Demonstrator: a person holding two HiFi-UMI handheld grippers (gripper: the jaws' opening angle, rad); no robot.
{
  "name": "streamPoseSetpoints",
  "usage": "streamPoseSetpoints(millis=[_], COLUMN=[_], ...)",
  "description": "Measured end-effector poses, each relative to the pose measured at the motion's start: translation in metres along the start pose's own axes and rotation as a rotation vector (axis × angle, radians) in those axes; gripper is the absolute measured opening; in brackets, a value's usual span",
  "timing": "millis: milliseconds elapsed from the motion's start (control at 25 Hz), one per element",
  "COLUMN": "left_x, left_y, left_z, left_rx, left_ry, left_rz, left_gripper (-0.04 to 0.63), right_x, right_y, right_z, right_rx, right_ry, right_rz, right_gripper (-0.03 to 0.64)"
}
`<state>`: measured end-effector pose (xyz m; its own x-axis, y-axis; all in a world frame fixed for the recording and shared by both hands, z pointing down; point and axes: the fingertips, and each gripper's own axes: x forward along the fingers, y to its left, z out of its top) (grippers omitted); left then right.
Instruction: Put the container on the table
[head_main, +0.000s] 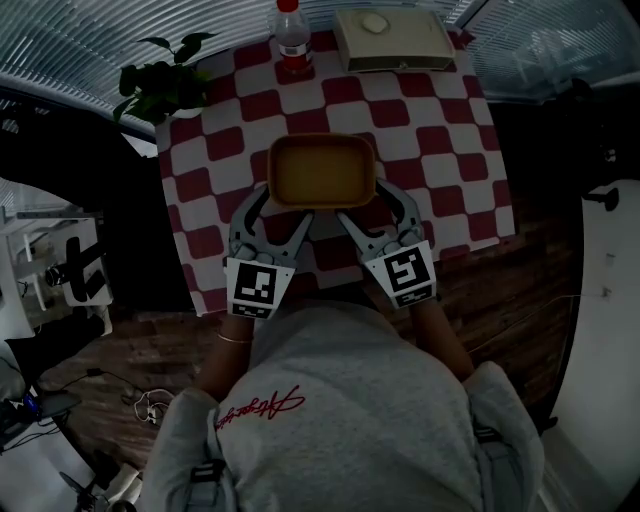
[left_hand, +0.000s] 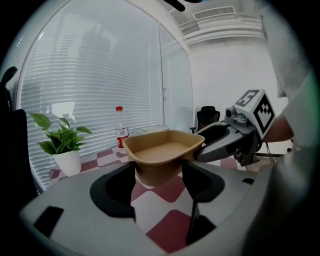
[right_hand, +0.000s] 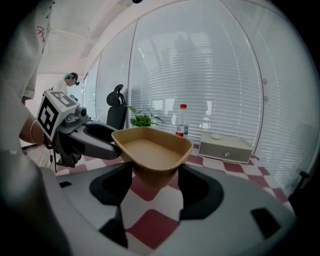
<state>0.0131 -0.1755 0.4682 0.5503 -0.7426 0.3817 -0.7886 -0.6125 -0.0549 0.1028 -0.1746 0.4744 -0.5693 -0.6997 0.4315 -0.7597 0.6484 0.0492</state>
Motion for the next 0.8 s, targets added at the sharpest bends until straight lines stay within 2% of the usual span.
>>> streamPoseSetpoints(millis=[800], left_x=[0.001], left_y=[-0.001], left_z=[-0.033], left_rx=[-0.040], left_ry=[0.058], left_rz=[0.006], left_gripper=[0.301], right_x=[0.012], right_y=[0.012], right_z=[-0.027], right_rx=[0.007], right_ry=[0.062], right_rz=[0.030], right_gripper=[0.291])
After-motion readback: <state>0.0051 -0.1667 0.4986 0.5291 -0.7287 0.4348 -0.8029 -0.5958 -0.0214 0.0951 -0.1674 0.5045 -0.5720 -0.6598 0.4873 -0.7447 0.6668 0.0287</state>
